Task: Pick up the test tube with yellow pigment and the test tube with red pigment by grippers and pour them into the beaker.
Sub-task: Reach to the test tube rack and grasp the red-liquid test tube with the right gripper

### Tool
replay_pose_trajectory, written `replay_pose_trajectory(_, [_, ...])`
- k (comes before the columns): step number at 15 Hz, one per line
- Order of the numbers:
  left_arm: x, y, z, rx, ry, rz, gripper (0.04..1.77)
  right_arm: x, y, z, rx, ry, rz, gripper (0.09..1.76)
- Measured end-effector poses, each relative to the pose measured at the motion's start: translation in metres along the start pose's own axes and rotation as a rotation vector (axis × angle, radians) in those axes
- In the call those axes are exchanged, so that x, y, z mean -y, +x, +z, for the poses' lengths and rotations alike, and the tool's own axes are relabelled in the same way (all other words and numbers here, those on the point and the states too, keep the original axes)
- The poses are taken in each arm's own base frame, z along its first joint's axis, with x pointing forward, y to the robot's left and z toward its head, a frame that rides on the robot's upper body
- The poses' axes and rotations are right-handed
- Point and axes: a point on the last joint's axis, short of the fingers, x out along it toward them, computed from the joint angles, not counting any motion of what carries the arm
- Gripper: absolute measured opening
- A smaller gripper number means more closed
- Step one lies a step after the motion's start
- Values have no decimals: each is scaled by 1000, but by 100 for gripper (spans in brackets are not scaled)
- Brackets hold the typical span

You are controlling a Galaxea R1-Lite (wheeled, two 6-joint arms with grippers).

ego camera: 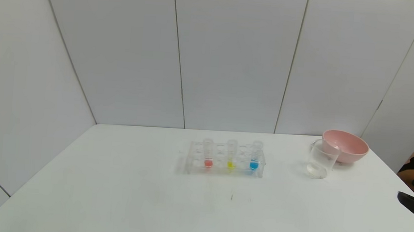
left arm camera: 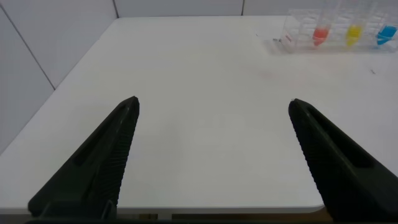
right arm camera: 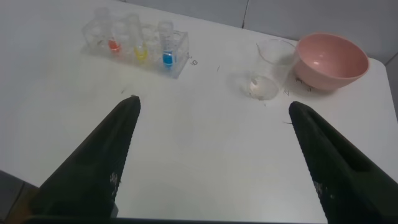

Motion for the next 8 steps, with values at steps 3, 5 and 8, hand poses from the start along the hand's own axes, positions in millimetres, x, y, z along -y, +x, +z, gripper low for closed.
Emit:
replay_pose_trajectory(3, [0, 0, 0, 0, 0, 0, 172, -16, 18, 10, -36, -42, 5, 171])
replay_pose_trajectory(5, [0, 0, 0, 0, 0, 0, 172, -30, 30, 15, -58, -51, 20, 171])
replay_pose_trajectory(8, [0, 0, 0, 0, 0, 0, 172, -55, 50, 21, -81, -16, 69, 171])
